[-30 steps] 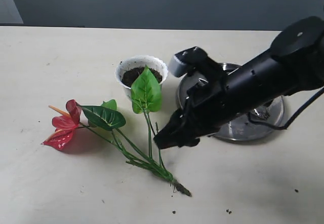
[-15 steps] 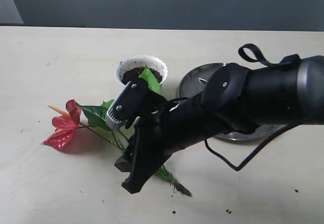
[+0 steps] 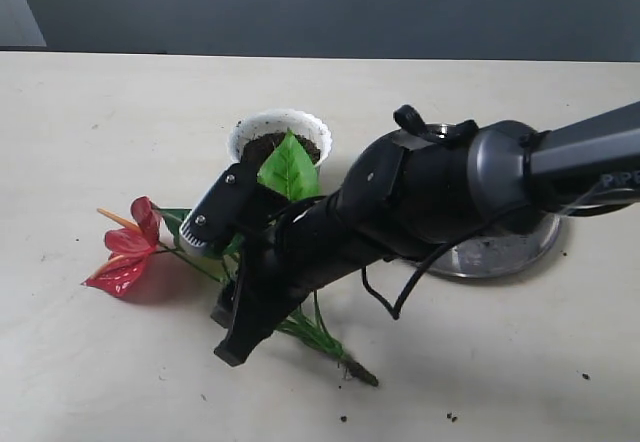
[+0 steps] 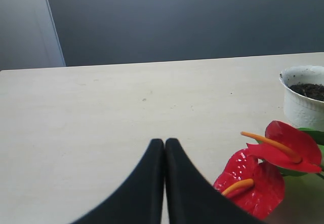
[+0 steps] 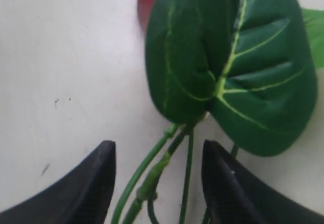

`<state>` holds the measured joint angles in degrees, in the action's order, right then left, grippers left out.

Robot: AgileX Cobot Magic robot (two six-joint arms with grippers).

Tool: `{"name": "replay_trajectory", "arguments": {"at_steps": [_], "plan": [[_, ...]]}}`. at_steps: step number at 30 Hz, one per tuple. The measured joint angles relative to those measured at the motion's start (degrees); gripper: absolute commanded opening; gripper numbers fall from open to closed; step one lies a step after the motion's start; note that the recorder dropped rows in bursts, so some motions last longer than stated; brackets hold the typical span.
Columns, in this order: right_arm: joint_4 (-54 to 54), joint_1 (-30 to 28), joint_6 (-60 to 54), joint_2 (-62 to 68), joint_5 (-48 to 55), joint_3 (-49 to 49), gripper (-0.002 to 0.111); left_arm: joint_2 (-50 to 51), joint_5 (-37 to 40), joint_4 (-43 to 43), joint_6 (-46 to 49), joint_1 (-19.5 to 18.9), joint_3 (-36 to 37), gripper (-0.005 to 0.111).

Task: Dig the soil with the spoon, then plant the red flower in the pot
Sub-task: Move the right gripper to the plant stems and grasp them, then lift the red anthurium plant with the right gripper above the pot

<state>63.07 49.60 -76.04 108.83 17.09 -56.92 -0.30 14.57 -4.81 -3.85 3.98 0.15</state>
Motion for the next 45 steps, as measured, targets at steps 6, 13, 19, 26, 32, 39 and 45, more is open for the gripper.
{"name": "replay_trajectory", "arguments": {"at_steps": [6, 13, 19, 26, 32, 39, 45], "plan": [[0.0, 0.0, 0.0, 1.7, 0.1, -0.1, 0.014, 0.0, 0.0, 0.0, 0.0, 0.0, 0.0, 0.001], [0.0, 0.0, 0.1, 1.3, 2.0, -0.3, 0.000, 0.0, 0.0, 0.0, 0.0, 0.0, 0.0, 0.001], [1.0, 0.0, 0.1, -4.6, 8.0, -0.3, 0.000, 0.0, 0.0, 0.0, 0.0, 0.0, 0.0, 0.001], [6.6, 0.1, 0.1, -17.5, 4.1, -0.3, 0.000, 0.0, 0.0, 0.0, 0.0, 0.0, 0.0, 0.001], [7.8, 0.1, 0.2, -25.8, -12.7, -0.3, 0.000, 0.0, 0.0, 0.0, 0.0, 0.0, 0.0, 0.001], [-2.0, 0.1, 16.7, -25.8, -36.3, -0.3, 0.000, 0.0, 0.0, 0.0, 0.0, 0.0, 0.0, 0.001], [-44.6, 0.2, 65.3, -14.5, -69.2, -0.3, -0.001, 0.0, 0.0, 0.0, 0.0, 0.0, 0.0, 0.001]]}}
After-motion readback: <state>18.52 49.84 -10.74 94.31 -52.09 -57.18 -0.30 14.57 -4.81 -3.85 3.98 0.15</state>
